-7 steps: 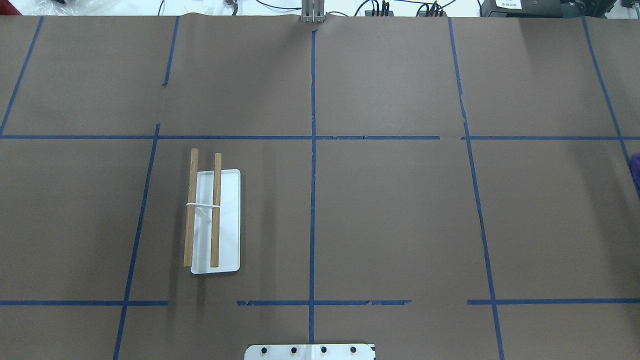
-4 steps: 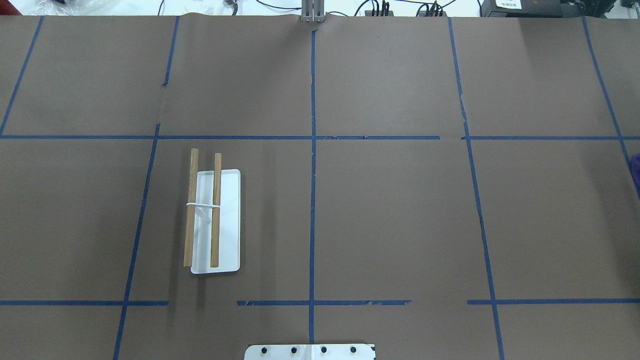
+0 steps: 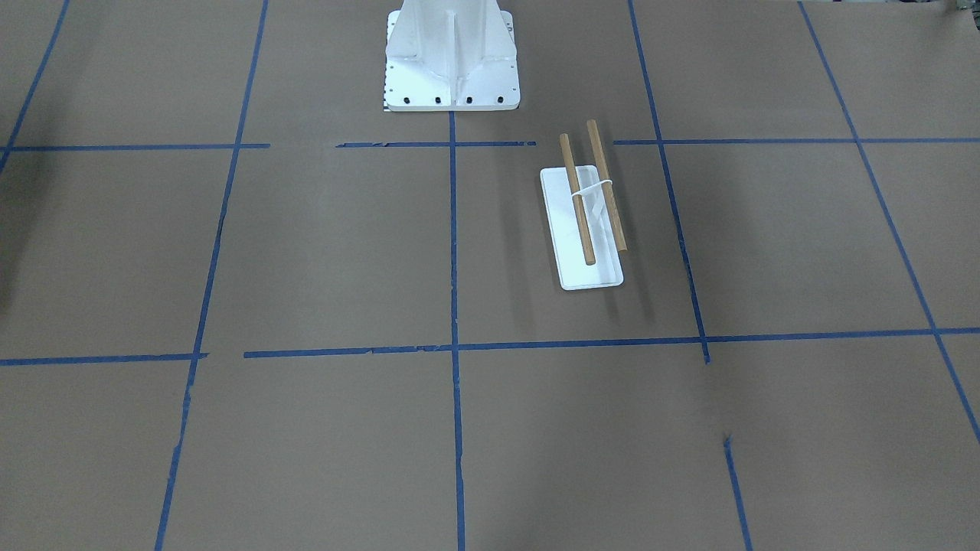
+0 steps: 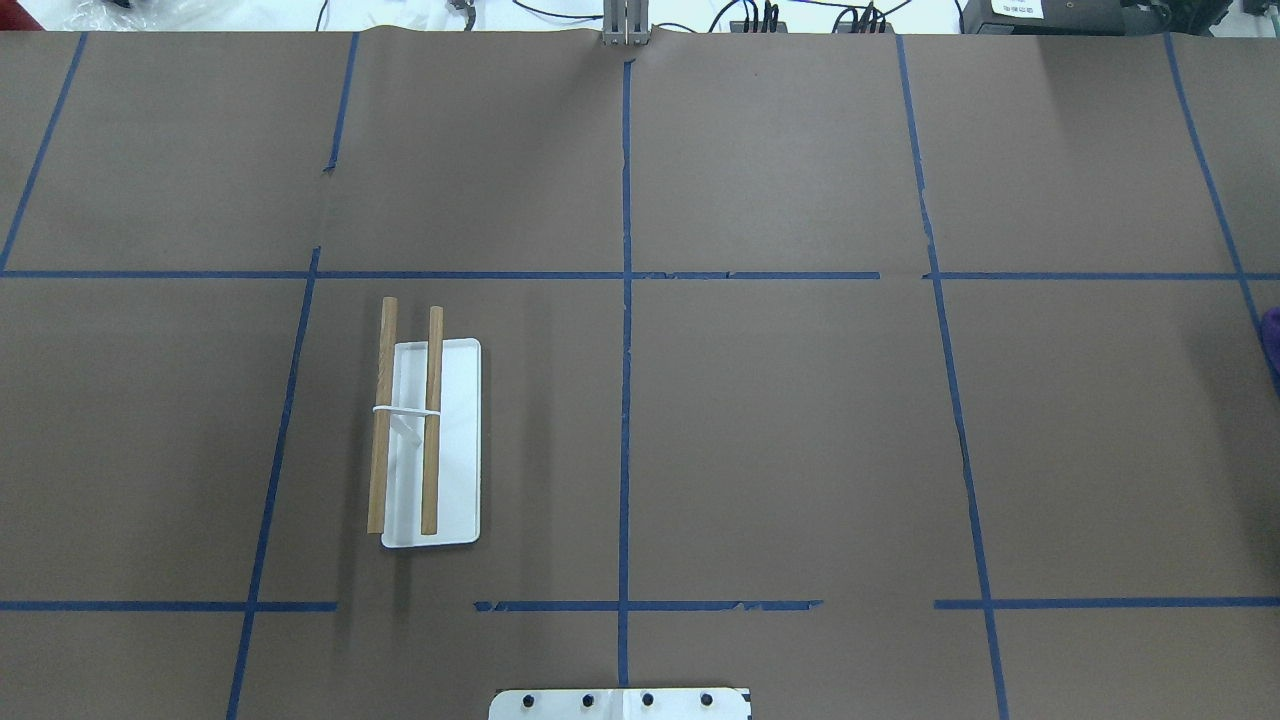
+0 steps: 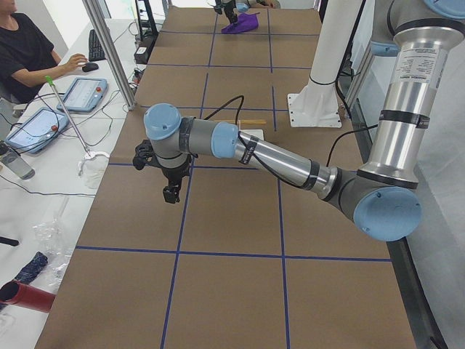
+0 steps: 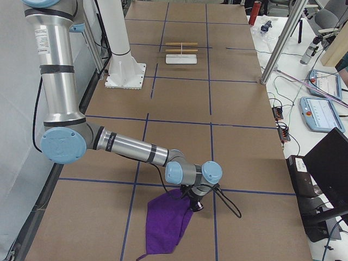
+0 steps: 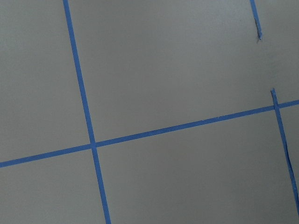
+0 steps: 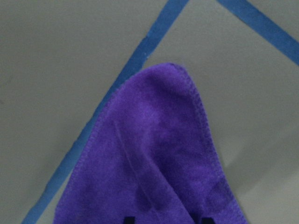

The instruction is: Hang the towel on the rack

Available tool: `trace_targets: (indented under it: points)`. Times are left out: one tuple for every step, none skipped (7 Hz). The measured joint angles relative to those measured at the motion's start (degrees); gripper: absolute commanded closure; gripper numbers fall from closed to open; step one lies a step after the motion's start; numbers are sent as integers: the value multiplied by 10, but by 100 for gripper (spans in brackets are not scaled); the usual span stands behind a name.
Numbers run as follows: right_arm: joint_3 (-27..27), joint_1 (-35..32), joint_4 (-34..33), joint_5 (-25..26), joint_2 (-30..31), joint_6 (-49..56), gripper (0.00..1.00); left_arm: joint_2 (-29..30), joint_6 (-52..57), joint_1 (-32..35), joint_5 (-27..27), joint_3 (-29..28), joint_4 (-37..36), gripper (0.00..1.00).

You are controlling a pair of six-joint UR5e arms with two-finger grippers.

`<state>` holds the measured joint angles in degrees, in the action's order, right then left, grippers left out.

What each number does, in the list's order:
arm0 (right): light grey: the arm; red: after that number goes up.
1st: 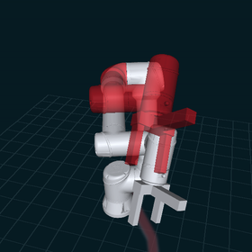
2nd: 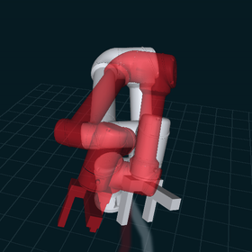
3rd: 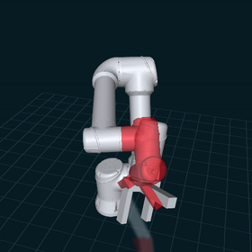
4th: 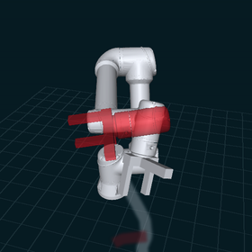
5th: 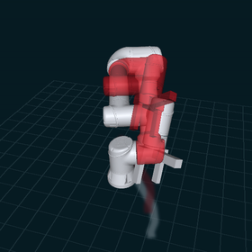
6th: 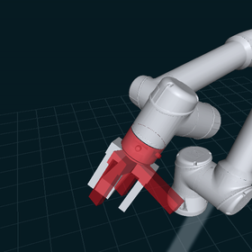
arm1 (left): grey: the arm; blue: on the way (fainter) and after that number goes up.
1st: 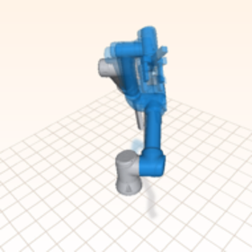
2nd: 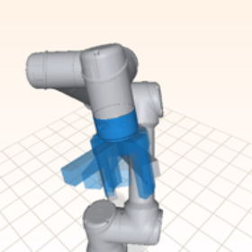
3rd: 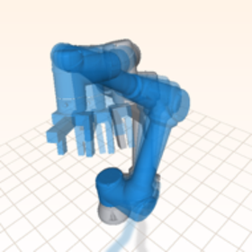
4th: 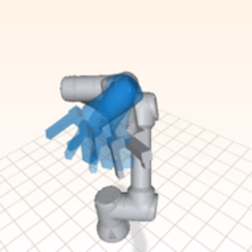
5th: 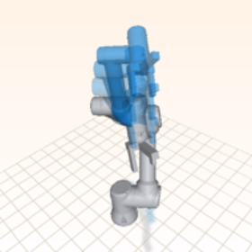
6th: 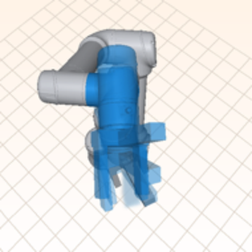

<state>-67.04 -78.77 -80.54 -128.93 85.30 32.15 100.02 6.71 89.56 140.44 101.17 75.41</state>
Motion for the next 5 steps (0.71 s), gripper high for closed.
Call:
trace_targets:
  points:
    - [1, 0, 0, 0, 0, -1, 100, 0, 0, 0, 0, 0, 0, 0]
    - [-2, 0, 0, -2, 0, -2, 100, 0, 0, 0, 0, 1, 0, 0]
    - [-23, -6, -11, -9, -1, -4, 100, 0, 0, 0, 0, 3, 0, 0]
    - [-81, -20, -63, -15, -4, -6, 100, 0, 0, 0, 0, 2, 0, 0]
    - [-182, -32, -170, -17, -7, -12, 100, 0, 0, 0, 6, 0, 4, 0]
